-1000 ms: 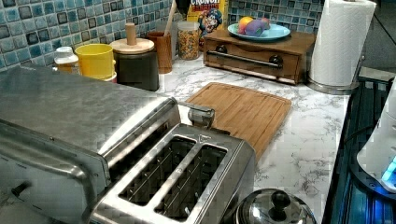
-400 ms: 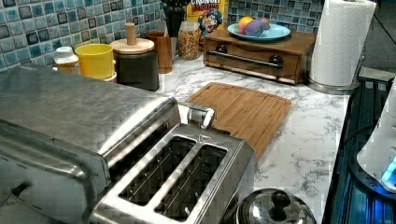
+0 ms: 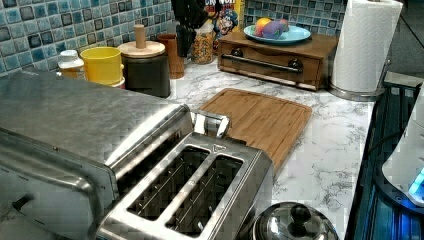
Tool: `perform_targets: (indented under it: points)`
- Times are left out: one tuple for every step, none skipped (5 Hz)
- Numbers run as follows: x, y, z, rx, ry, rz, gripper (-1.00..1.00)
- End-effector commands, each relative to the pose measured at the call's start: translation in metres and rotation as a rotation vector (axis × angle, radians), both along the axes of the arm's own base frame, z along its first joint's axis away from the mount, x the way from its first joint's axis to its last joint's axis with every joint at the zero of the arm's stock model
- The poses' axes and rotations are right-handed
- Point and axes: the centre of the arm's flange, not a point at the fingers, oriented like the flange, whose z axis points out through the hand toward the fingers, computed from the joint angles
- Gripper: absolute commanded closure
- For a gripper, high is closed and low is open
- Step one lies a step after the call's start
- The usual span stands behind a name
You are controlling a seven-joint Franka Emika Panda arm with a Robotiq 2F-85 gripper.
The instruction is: Close the oven.
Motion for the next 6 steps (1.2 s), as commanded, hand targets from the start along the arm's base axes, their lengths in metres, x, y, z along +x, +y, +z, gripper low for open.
perform_targets:
  points:
    - [0.03, 0.001, -0.014, 0.084, -0.197, 0.129, 1.0]
    - [0.036, 0.0, -0.051, 0.069, -0.188, 0.129, 1.0]
    - [0.036, -0.013, -0.082, 0.055, -0.182, 0.117, 1.0]
    - [0.034, -0.017, -0.101, 0.032, -0.168, 0.088, 1.0]
    - [0.036, -0.01, -0.11, 0.047, -0.159, 0.107, 1.0]
    - [0.029, 0.013, -0.11, 0.091, -0.179, 0.132, 1.0]
